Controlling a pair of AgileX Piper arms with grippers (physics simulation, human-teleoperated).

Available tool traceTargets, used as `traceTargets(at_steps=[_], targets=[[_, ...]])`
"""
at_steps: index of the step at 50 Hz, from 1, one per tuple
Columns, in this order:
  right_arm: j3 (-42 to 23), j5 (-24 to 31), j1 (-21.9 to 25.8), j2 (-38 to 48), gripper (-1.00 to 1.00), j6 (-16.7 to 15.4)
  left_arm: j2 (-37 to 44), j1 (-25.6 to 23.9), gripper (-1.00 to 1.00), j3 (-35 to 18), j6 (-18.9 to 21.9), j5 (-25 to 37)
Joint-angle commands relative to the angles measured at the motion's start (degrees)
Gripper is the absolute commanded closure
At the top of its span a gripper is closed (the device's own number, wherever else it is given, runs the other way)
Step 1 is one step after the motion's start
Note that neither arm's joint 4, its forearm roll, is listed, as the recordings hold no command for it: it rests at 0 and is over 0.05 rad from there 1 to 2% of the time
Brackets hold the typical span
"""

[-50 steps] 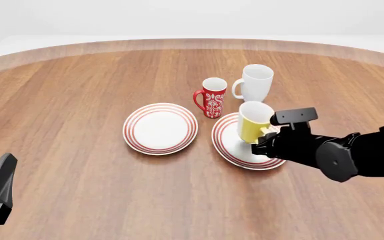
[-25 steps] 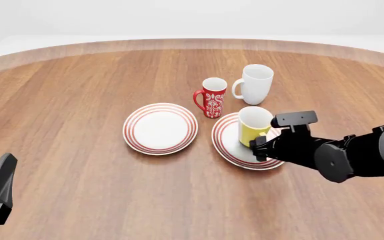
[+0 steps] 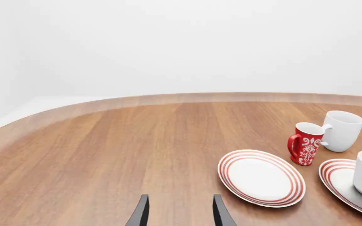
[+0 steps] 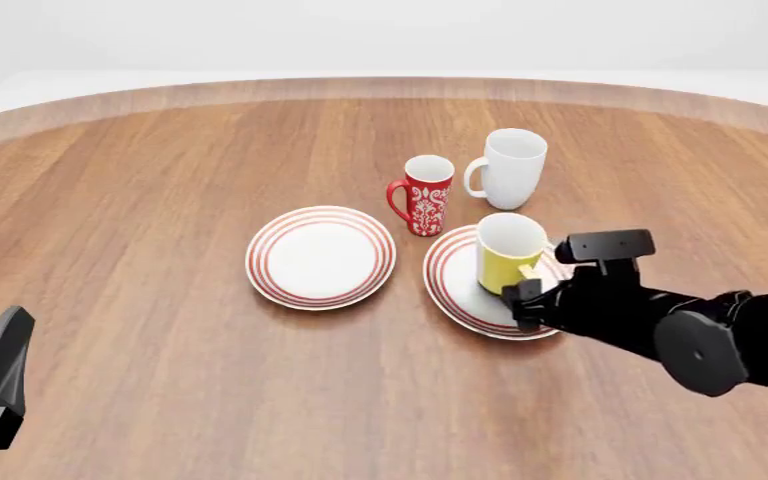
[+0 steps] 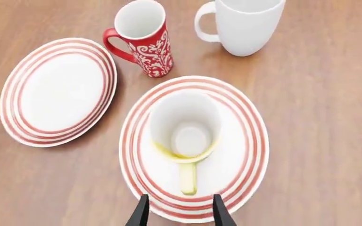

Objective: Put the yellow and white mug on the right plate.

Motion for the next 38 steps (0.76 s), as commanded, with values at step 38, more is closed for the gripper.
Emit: traceTargets(at_steps=[38], targets=[[-4.02,25.76,6.17,-35.82,-1.0,-0.66,0.0,0.0,-1.0,0.0,0.0,0.0]])
